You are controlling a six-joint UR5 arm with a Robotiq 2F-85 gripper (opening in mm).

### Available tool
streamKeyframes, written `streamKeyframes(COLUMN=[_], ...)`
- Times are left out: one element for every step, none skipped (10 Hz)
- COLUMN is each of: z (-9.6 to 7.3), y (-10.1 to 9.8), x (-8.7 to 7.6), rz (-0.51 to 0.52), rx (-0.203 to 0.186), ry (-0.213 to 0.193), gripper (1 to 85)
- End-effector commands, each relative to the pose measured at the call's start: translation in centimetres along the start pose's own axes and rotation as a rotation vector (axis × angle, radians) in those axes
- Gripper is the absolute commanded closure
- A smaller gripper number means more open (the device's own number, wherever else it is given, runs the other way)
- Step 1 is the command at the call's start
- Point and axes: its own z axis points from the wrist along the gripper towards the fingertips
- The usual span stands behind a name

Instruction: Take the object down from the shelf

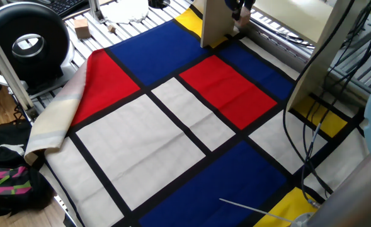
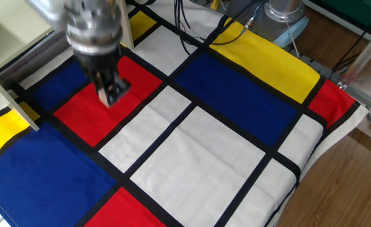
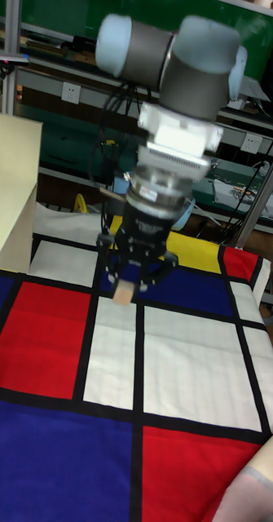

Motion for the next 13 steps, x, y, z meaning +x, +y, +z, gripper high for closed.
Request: streamKeyframes(z=[3.8,4.6,5.5,6.5,7.2,7.7,8.1,8.6,8.9,9.0,9.0,9.2,9.3], y=[1.3,1.1,0.8,0.5,0.1,-0.4,-0.4,-0.5,-0.5,-0.6,-0.6,-0.7,-1.0], x=[-2.3,-2.5,-2.7,-2.9,-3.0,-3.1,-3.2,-3.3,-3.3,-3.4,-3.3,-3.1,-2.9], rz=[-0.005,-0.017,-0.02,-0.015,-0.005,0.003,0.014,0.018,0.024,0.032,0.047,0.06,0.072], rx=[-0.012,-0.017,-0.017,-0.015,-0.003,0.016,0.011,0.008,0.004,-0.006,-0.023,-0.029,-0.024], ry=[-0.034,-0.039,-0.045,-0.05,-0.052,-0.054,-0.054,-0.058,-0.059,-0.06,-0.054,-0.05,-0.044], gripper=[84.7,84.7,84.7,84.7,84.7,84.7,84.7,84.7,84.7,84.7,84.7,84.7,84.7])
